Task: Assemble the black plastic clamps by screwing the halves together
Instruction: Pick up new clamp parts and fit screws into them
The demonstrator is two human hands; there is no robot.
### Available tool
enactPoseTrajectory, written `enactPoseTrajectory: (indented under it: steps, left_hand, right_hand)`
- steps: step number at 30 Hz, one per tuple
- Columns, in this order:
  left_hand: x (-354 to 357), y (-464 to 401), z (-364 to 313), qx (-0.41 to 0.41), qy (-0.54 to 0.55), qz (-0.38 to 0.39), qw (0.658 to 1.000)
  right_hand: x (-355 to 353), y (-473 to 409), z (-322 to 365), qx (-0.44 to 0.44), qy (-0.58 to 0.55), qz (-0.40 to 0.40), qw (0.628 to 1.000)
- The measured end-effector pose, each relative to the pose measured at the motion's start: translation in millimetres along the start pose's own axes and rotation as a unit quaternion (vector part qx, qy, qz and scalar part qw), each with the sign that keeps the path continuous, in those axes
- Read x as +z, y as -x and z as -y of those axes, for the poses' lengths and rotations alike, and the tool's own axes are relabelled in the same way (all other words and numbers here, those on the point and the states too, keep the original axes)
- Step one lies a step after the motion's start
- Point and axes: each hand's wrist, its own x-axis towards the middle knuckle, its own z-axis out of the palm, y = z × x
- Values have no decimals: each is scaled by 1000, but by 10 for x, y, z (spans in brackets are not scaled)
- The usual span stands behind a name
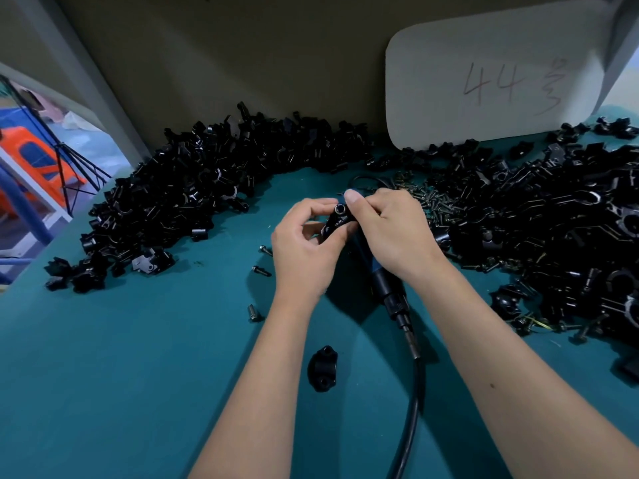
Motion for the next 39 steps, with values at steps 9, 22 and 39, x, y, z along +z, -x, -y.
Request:
enactPoseTrajectory:
  steps: [9,22,39]
  left_hand:
    - [-56,18,-104,-178,264,40,947]
    - [-52,15,-92,-166,267,46,948]
    - [44,45,-50,-185,118,45,975]
  right_hand:
    - [-45,-2,-140,-116,23,13,993]
    - [-110,-4,-154,-84,-14,64,994]
    - [-23,22,-29,-176,124,75,974]
